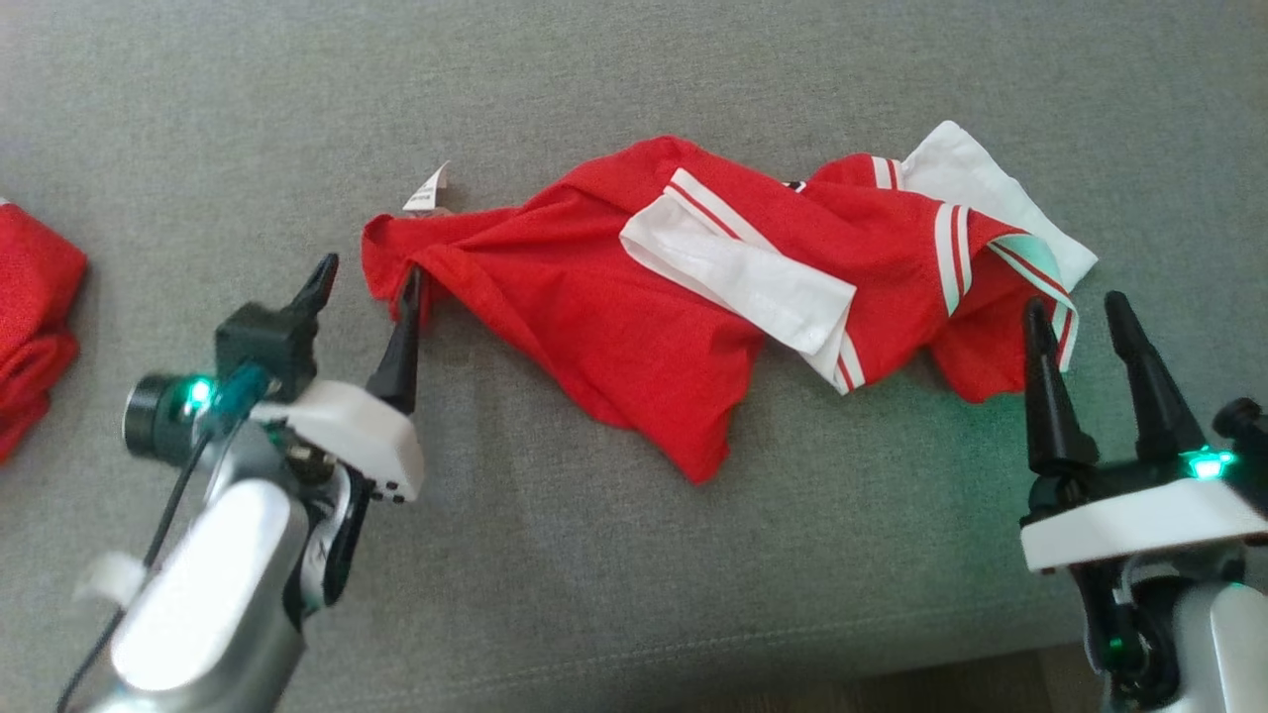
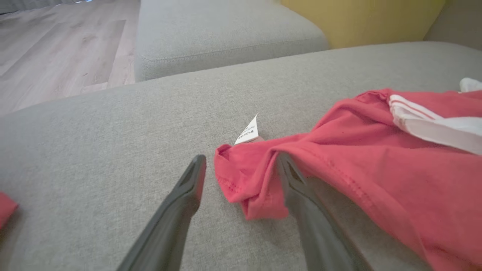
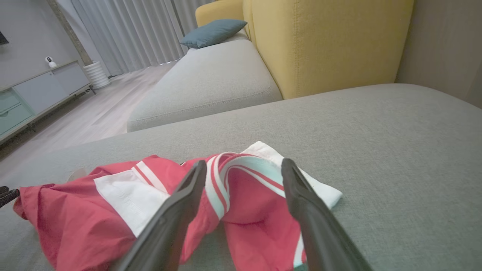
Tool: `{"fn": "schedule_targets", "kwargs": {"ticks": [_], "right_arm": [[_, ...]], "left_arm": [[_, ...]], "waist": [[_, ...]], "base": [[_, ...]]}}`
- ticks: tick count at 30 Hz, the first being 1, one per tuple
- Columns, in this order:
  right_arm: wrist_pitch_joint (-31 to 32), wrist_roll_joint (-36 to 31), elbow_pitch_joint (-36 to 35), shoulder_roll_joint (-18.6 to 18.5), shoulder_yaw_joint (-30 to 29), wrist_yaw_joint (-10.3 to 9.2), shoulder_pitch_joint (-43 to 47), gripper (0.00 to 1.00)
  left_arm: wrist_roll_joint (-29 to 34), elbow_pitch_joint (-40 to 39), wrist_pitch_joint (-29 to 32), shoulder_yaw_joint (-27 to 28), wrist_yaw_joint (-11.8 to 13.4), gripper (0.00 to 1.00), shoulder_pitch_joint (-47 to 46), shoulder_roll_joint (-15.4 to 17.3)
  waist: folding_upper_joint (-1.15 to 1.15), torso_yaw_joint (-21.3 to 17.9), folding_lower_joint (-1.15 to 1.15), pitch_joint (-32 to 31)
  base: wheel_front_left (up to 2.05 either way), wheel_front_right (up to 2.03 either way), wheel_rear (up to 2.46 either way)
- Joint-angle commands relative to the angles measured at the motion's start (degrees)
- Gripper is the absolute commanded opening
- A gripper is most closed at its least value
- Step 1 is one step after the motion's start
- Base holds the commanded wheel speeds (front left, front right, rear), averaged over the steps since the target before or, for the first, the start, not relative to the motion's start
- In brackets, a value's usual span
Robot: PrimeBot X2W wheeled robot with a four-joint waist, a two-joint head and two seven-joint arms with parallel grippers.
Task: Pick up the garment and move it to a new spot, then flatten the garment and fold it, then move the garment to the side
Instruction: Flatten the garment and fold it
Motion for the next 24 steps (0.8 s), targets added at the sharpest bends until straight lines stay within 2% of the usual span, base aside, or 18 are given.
{"fn": "schedule_targets", "kwargs": {"ticks": [1, 7, 13, 24], "right_arm": [[0.04, -0.29, -2.3, -0.78, 1.41, 0.23, -1.1, 1.0], [-0.02, -1.8, -2.97, -1.65, 2.33, 0.23, -1.19, 1.0], [0.56, -3.13, -3.83, -2.16, 2.47, 0.23, -0.56, 1.0], [2.06, -4.16, -4.49, -2.41, 2.33, 0.23, 1.67, 1.0]], "left_arm": [[-0.6, -2.11, -1.72, 3.16, 0.86, 1.0, -0.41, 0.65], [-2.5, -3.5, -9.09, 6.95, 4.76, 1.0, 4.87, -1.97], [-0.05, -8.08, -11.38, 9.93, 7.95, 1.0, 9.22, -3.88], [5.43, -14.22, -11.51, 9.76, 8.29, 1.0, 15.51, -6.59]], "waist": [[0.0, 0.11, 0.0, -0.2], [0.0, 1.04, 0.0, -1.81], [0.0, 2.27, 0.0, -3.62], [0.0, 3.17, 0.0, -6.87]], "base": [[0.0, 0.0, 0.0], [0.0, 0.0, 0.0], [0.0, 0.0, 0.0], [0.0, 0.0, 0.0]]}}
